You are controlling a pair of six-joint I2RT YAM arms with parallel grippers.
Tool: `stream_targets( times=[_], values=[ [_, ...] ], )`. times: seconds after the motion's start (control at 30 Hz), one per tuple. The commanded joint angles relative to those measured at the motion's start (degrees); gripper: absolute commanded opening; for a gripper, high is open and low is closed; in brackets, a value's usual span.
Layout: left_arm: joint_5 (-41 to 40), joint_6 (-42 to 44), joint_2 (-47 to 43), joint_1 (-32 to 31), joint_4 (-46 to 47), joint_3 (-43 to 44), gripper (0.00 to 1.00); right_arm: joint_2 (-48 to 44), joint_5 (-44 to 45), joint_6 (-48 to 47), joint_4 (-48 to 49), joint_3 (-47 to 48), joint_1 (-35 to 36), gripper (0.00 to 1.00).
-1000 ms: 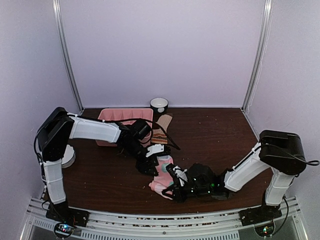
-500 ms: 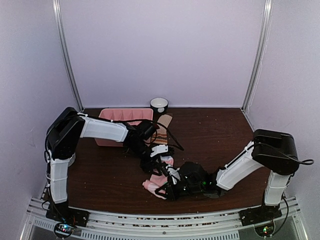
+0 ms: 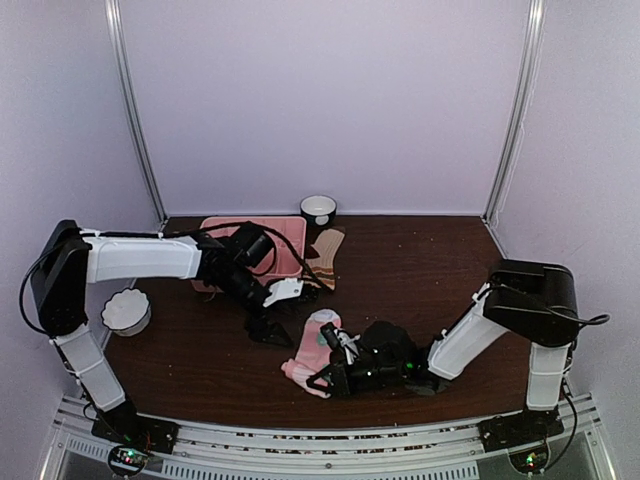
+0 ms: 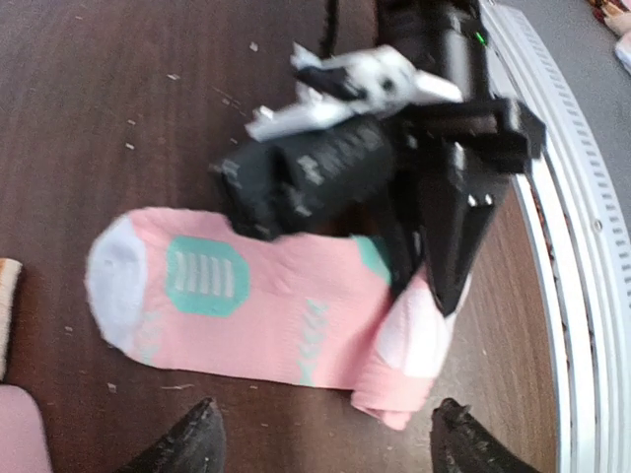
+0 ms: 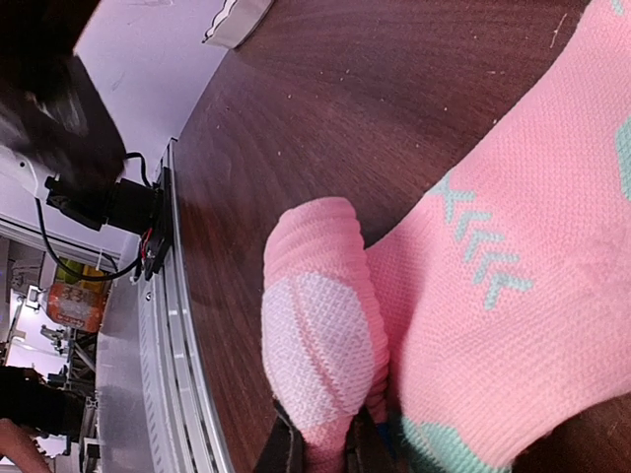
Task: Roll the socks
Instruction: Roll the sock at the center of the board.
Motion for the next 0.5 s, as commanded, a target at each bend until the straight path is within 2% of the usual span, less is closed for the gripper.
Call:
stream_targets(
  times=[0.0, 0.13, 0.47],
  values=[
    [0.80, 6.40, 0.69, -3.57, -3.85, -6.04, 0.70, 7.58, -0.41, 2.78, -23.74, -4.16, -0.56, 0.02],
    [-2.52, 5.52, 1.24, -7.65, 1.04, -8.75, 0.66, 7.41, -0.93, 2.41, -25.69, -2.54, -0.86, 0.02],
    [-7.72, 4.41, 2.71, -11.11, 6.16, -9.06, 0.63, 7.02, -1.78, 3.18, -25.97, -2.06, -1.69, 0.02]
  ],
)
